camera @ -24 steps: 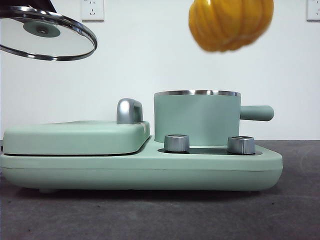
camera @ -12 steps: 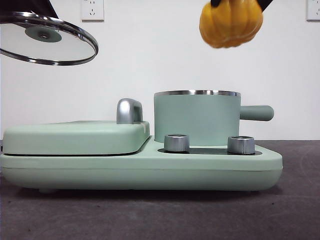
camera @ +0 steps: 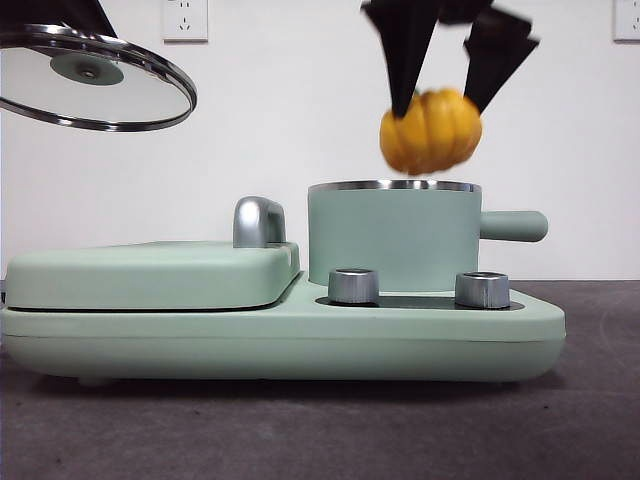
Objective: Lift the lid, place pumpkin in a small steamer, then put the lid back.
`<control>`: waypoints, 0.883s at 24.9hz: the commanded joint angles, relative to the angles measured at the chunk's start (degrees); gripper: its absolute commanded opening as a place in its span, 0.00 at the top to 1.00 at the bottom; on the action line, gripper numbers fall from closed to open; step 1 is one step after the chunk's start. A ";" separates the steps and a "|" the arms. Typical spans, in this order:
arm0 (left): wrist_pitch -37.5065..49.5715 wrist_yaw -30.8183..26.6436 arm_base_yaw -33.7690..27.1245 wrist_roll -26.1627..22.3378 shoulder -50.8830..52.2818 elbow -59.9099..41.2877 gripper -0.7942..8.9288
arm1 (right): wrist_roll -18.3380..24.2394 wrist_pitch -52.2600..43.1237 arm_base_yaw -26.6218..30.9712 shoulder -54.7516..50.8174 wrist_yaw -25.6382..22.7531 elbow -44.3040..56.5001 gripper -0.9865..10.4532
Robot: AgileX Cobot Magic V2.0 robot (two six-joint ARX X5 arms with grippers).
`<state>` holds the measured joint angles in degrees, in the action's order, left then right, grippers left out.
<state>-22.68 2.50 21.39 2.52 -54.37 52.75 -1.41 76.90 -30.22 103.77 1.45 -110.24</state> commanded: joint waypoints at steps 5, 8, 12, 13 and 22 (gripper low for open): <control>1.66 0.00 0.09 -0.59 -0.33 0.87 0.91 | 1.25 4.15 0.07 7.21 0.98 -4.90 0.59; 1.66 0.00 0.09 -0.59 -0.33 0.87 0.91 | 2.01 1.25 0.09 10.01 1.95 -5.38 0.59; 1.66 0.00 -0.02 -0.61 -0.33 0.87 0.91 | 2.14 -1.75 0.20 12.76 3.28 -5.38 0.59; 1.66 0.00 -0.09 -0.68 -0.33 0.87 0.91 | 2.19 -2.03 0.24 13.18 3.23 -5.38 0.59; 1.66 0.00 -0.13 -1.03 -0.33 0.87 0.91 | 2.54 -6.08 0.35 17.00 3.45 -5.38 0.59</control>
<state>-22.68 2.50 21.12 2.31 -54.39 52.75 0.25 70.91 -29.54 119.66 4.78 -114.08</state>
